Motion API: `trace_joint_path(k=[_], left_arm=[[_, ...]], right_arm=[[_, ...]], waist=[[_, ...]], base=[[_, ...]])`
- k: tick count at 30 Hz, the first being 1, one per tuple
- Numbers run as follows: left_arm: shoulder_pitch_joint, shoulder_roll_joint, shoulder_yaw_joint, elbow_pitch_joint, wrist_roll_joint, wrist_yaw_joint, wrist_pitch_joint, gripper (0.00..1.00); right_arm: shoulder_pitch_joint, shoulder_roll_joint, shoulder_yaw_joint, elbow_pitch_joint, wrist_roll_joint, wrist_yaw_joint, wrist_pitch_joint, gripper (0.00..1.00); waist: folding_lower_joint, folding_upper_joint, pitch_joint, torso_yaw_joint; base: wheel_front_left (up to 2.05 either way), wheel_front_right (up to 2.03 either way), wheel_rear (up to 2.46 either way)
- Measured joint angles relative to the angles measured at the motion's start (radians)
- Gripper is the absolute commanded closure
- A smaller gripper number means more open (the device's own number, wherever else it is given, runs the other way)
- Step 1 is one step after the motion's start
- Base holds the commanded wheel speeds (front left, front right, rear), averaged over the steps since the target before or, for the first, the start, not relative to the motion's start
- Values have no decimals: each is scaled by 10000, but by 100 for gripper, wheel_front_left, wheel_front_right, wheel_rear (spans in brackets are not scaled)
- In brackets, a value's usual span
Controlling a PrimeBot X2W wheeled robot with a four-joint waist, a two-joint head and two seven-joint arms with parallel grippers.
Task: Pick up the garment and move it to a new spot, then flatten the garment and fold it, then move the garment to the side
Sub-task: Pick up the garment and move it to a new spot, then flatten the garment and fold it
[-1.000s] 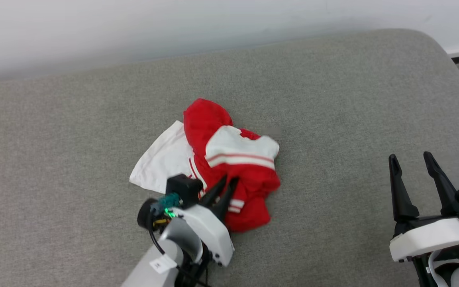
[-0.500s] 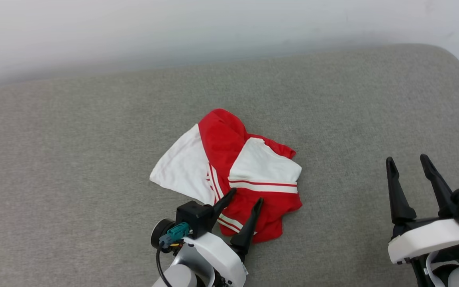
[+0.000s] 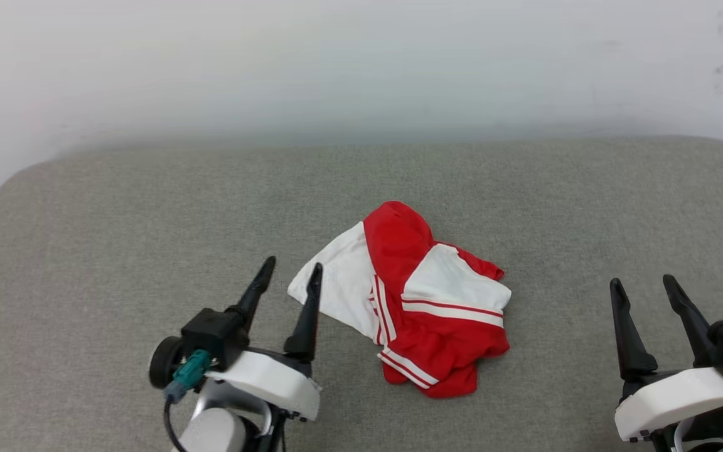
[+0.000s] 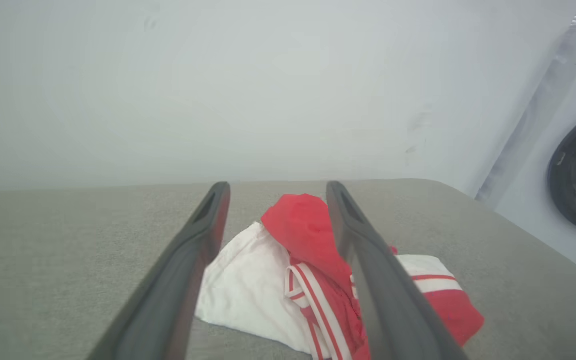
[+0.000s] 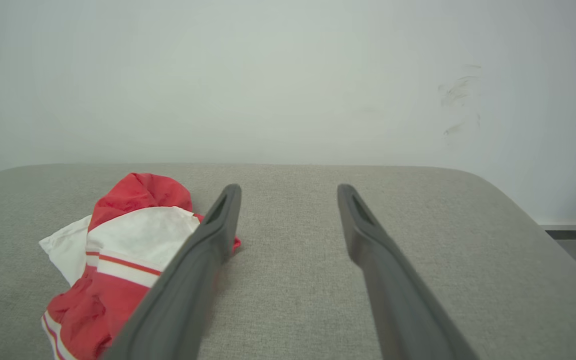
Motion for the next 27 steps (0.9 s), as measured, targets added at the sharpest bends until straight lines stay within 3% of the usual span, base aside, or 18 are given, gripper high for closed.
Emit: trace_joint_path(k=[6, 12, 21, 27], left_arm=[[644, 483, 1126, -453, 169, 483, -17, 0], [1360, 825, 1887, -683, 322, 658, -17, 0], [1690, 681, 1975, -685, 476, 483, -17, 0], [1673, 520, 2011, -625, 485, 316, -17, 0]], right_arm=[[191, 0, 4, -150, -38, 2, 205, 0], [366, 0, 58, -307, -92, 0, 339, 0], [533, 0, -33, -393, -77, 2, 681, 0], [605, 0, -399, 407, 756, 0, 1584, 0]], waist=[[0, 0, -306, 159], [-1, 0, -439, 144], [-1, 0, -623, 175], [0, 0, -606, 281]], base=[[0, 0, 0], [0, 0, 0], [0, 0, 0], [0, 0, 0]])
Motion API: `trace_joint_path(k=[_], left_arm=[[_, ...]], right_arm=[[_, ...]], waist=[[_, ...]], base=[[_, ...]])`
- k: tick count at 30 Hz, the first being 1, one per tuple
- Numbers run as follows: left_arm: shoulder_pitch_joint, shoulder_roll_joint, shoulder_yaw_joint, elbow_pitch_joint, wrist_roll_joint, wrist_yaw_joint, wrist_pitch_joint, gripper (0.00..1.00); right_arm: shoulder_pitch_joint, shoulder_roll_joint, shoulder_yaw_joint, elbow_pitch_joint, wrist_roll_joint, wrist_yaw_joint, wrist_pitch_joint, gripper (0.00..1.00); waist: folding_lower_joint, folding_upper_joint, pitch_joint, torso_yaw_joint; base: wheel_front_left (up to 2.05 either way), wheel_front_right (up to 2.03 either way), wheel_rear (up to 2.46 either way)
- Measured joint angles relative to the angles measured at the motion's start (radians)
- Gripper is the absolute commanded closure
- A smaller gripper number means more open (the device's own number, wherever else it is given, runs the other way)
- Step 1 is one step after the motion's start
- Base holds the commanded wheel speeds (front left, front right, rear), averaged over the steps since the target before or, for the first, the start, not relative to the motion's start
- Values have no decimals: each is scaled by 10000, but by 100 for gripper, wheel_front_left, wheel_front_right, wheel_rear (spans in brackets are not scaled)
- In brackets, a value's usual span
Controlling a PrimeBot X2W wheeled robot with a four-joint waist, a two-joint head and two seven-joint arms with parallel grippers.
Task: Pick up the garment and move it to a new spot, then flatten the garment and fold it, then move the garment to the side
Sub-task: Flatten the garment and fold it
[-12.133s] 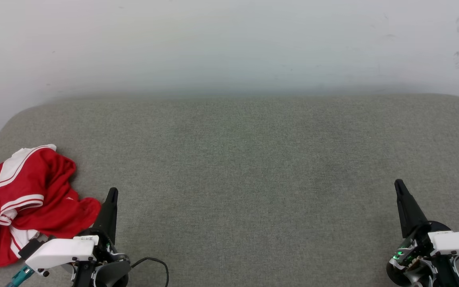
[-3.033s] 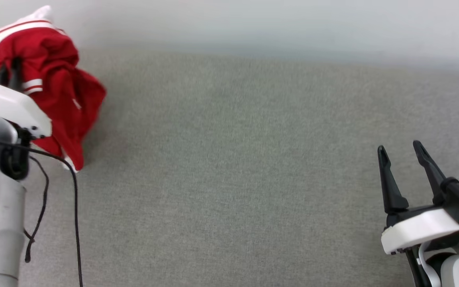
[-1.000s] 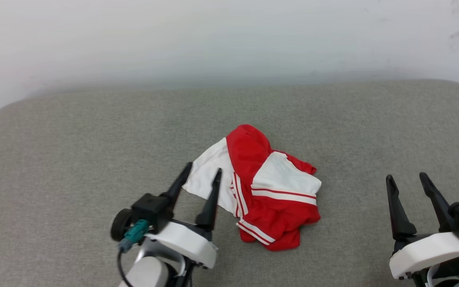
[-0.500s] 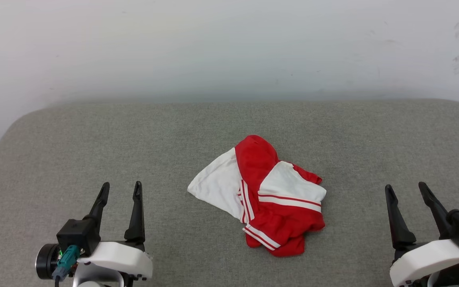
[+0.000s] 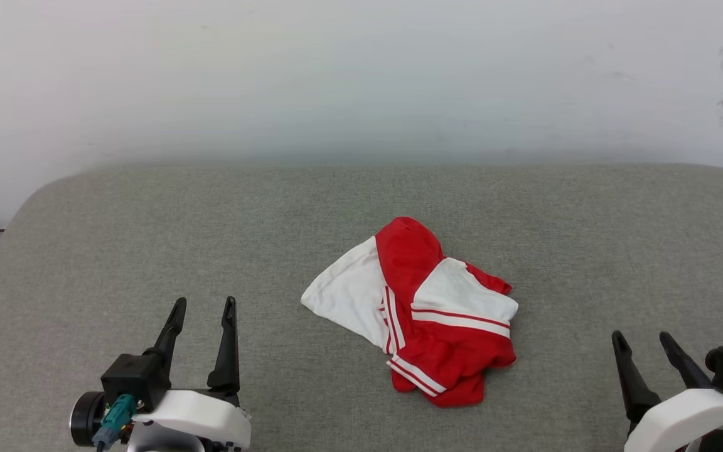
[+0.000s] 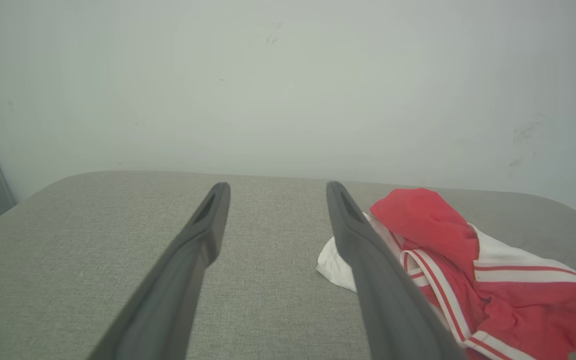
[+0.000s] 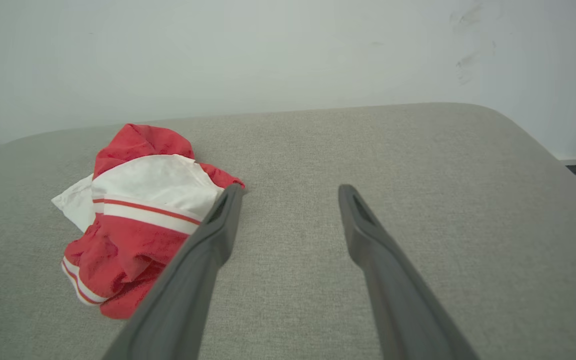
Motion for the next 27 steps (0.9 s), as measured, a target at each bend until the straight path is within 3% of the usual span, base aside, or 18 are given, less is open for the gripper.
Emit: trace_joint_path(k=[6, 11, 27], left_arm=[[-192, -188, -58, 40, 96, -184, -12, 0], [-395, -447, -105, -31, 247, -291, -12, 0], [-1023, -982, 150, 178, 518, -736, -12, 0]], right_arm=[[-428, -46, -217, 1039, 420, 0, 1647, 0], [-1636, -800, 508, 1653, 1074, 0, 3101, 0], [-4928, -3032, 5202, 2955, 2872, 0, 5724, 0]], waist=[[0, 0, 182, 305], [0, 0, 534, 574], [1, 0, 1744, 1387]], base=[[0, 0, 0], [0, 0, 0], [0, 0, 0]])
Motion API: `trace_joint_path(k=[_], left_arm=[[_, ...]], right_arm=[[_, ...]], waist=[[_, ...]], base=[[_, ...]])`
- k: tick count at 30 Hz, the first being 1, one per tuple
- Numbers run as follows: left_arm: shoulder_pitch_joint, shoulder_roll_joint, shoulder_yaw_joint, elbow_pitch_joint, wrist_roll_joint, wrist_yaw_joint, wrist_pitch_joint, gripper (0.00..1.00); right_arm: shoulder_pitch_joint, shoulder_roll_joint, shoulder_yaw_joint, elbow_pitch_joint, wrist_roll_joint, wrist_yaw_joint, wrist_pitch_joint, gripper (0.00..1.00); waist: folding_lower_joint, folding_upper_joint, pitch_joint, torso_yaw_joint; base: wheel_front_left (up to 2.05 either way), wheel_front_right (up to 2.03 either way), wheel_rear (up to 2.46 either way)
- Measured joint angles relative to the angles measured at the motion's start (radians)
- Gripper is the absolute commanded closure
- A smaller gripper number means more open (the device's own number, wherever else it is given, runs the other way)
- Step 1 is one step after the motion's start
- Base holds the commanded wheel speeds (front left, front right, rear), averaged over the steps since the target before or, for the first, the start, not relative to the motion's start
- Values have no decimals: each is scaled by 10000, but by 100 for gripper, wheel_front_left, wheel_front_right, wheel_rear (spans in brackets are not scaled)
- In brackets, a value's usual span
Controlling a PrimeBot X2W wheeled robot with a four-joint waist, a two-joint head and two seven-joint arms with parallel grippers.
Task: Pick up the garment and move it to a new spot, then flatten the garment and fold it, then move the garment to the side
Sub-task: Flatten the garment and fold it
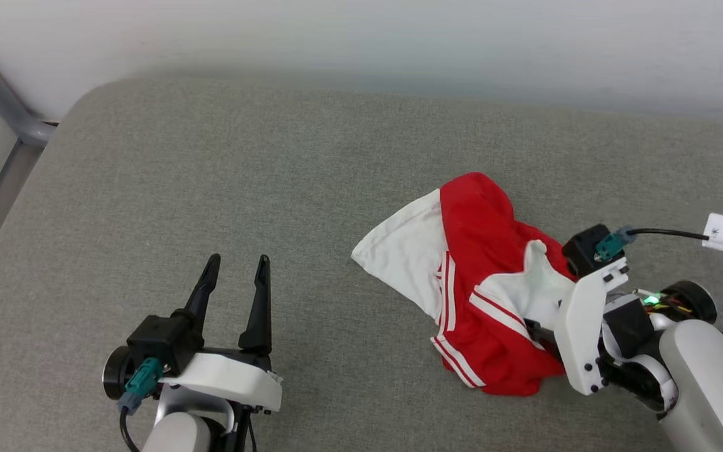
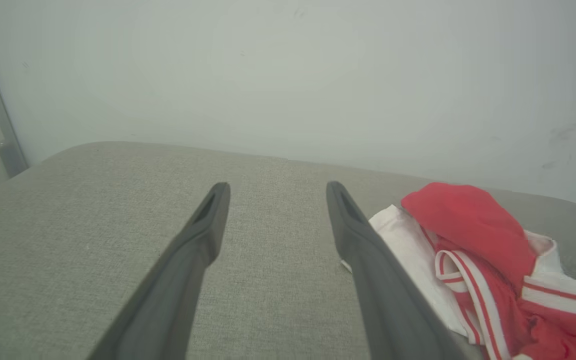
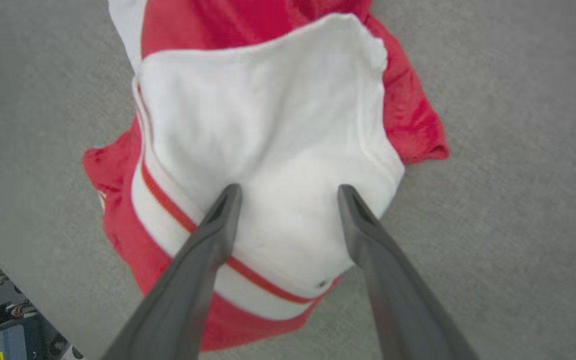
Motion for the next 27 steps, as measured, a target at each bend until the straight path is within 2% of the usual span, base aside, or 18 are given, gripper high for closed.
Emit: trace_joint_path(k=[3, 4, 5, 11, 17, 23, 27], left_arm=[[-77, -92, 10, 113, 33, -88, 0, 0], [-95, -117, 12, 136, 38, -127, 0, 0], [-100, -138, 19, 159, 77, -150, 0, 0], [-78, -190, 192, 272, 176, -222, 0, 0], [6, -199, 389, 290, 280, -245, 0, 0], [34, -207, 518, 280, 339, -263, 0, 0], [42, -221, 539, 307, 341, -328, 0, 0]], right_arm=[[-89, -190, 449, 418, 391, 0, 144, 2], [-119, -217, 527, 493, 512, 0, 123, 86], [-167, -242, 600, 554, 568, 0, 36, 100], [-523, -382, 560, 487, 594, 0, -805, 100], [-615, -418, -284, 153, 255, 0, -1415, 100], [70, -389, -2163, -303, -531, 2, -1814, 100], [1148, -86, -3703, -447, -1177, 2, -1795, 100]], waist=[[0, 0, 59, 63], [0, 0, 60, 70], [0, 0, 57, 67], [0, 0, -54, -108], [0, 0, -208, -478], [0, 0, -273, -895], [-1, 0, -289, -1072]], base=[[0, 0, 0], [0, 0, 0], [0, 0, 0], [0, 0, 0], [0, 0, 0], [0, 0, 0], [0, 0, 0]])
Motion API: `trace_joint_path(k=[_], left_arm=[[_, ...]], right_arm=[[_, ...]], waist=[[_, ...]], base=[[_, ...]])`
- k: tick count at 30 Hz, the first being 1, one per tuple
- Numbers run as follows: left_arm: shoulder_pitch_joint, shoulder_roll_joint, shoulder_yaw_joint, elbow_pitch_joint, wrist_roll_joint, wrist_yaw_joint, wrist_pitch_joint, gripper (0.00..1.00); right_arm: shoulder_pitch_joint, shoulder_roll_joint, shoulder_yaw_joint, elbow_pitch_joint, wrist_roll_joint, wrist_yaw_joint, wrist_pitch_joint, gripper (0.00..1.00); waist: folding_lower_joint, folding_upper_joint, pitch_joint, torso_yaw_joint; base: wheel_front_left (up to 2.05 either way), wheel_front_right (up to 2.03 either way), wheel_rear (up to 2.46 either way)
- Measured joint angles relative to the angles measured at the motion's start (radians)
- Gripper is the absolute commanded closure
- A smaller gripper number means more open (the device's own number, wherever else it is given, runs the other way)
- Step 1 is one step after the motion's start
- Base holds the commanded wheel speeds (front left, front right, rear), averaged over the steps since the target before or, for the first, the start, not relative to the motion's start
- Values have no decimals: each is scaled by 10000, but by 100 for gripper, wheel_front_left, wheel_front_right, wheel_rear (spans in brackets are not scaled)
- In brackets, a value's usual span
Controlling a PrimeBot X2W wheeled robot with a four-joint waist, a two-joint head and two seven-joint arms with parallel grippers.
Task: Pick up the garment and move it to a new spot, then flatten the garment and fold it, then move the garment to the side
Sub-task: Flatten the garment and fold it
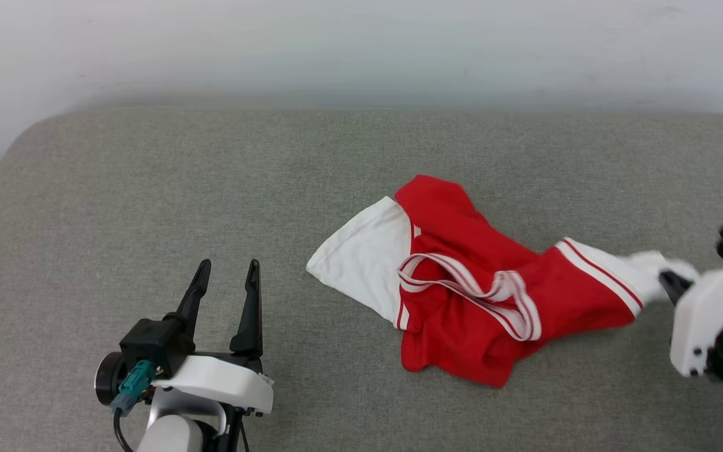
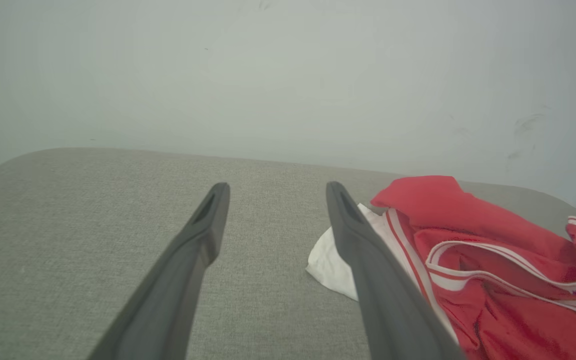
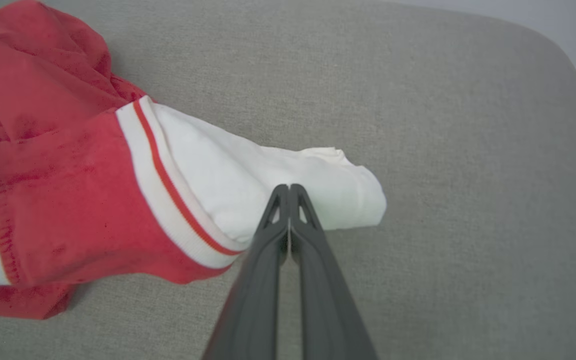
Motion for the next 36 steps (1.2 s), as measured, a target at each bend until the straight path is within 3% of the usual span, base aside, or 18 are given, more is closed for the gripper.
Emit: trace_joint_path(k=[8, 9, 10, 16, 25, 30, 36], left_arm=[[37, -54, 17, 247, -42, -17, 0, 0], [56, -54, 23, 270, -46, -17, 0, 0], [80, -56, 36, 301, -46, -15, 0, 0], [280, -33, 100, 466, -67, -2, 0, 0], [643, 38, 94, 729, -171, 8, 25, 0], [739, 157, 104, 769, -186, 65, 140, 0], [821, 420, 171, 725, -182, 188, 414, 0]], right_arm=[[2294, 1457, -2311, 800, -913, 0, -307, 98], [2463, 1666, -2462, 940, -947, 0, -474, 63], [2555, 1883, -2573, 1049, -940, 0, -640, 0], [2664, 2546, -2955, 1018, -888, -2, -2602, 0], [2882, 2759, -2683, -136, -1208, -2, -5553, 0], [3182, 2815, -1996, -951, -1590, -2, -6213, 0], [3714, 2951, -1442, -2123, -1971, 0, -6036, 0]], waist=[[0, 0, -35, -35], [0, 1, -45, -26], [0, 0, -58, -25], [-1, 0, -251, -81], [-1, 0, -806, -77], [-1, 0, -1050, -82], [-1, 0, -1221, -201]], base=[[0, 0, 0], [0, 0, 0], [0, 0, 0], [0, 0, 0], [0, 0, 0], [0, 0, 0], [0, 0, 0]])
